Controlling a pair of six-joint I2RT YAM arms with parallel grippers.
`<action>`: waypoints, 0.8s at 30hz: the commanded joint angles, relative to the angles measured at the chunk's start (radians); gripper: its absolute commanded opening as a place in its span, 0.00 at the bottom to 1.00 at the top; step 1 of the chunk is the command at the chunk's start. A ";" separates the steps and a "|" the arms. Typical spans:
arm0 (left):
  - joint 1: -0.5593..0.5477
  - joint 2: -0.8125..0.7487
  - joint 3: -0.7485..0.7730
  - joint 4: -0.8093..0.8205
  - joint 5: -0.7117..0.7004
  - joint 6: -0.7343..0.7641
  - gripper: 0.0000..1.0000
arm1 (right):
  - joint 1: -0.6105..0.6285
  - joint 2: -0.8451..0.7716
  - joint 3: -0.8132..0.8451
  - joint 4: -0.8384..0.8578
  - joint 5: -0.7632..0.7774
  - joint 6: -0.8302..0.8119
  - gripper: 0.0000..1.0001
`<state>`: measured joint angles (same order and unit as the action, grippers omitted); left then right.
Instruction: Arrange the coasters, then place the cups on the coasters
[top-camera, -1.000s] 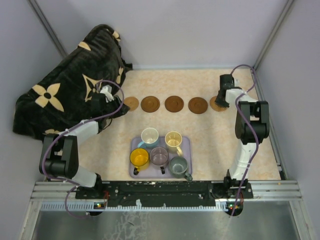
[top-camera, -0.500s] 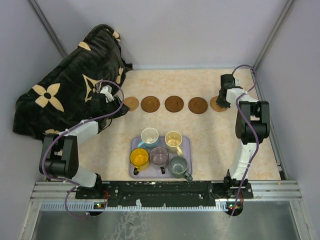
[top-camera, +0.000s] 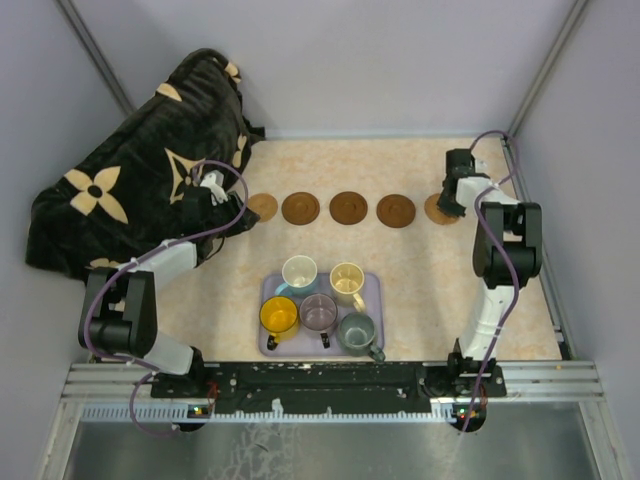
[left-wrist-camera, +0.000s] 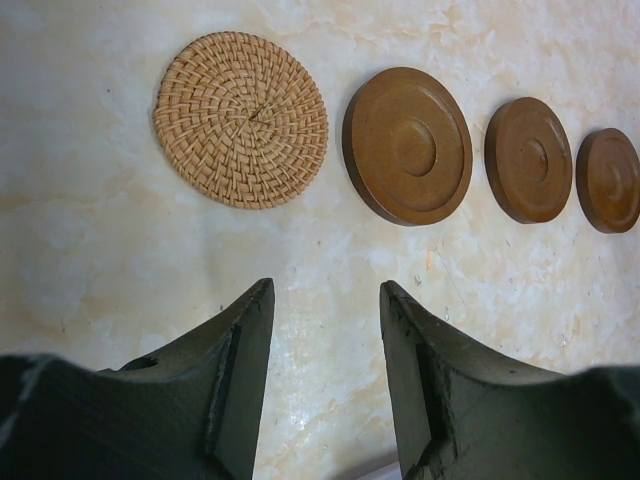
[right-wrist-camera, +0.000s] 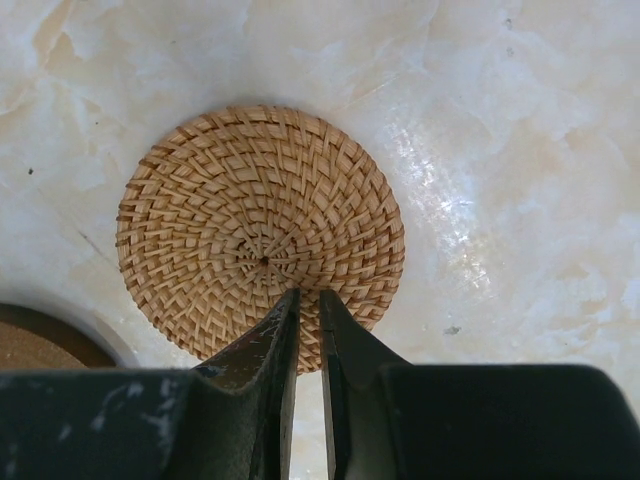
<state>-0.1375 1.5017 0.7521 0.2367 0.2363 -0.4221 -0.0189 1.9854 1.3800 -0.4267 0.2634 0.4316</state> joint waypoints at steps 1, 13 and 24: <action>0.009 -0.016 -0.003 -0.007 0.009 0.008 0.53 | -0.026 -0.031 -0.023 0.004 0.025 0.013 0.15; 0.009 -0.009 0.002 -0.002 0.008 0.006 0.53 | -0.032 -0.059 -0.023 0.055 -0.084 -0.011 0.16; 0.009 -0.020 0.031 -0.002 0.015 -0.001 0.53 | -0.032 -0.229 -0.042 0.082 -0.145 -0.023 0.18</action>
<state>-0.1375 1.5017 0.7540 0.2306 0.2367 -0.4225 -0.0425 1.8954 1.3392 -0.3817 0.1425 0.4202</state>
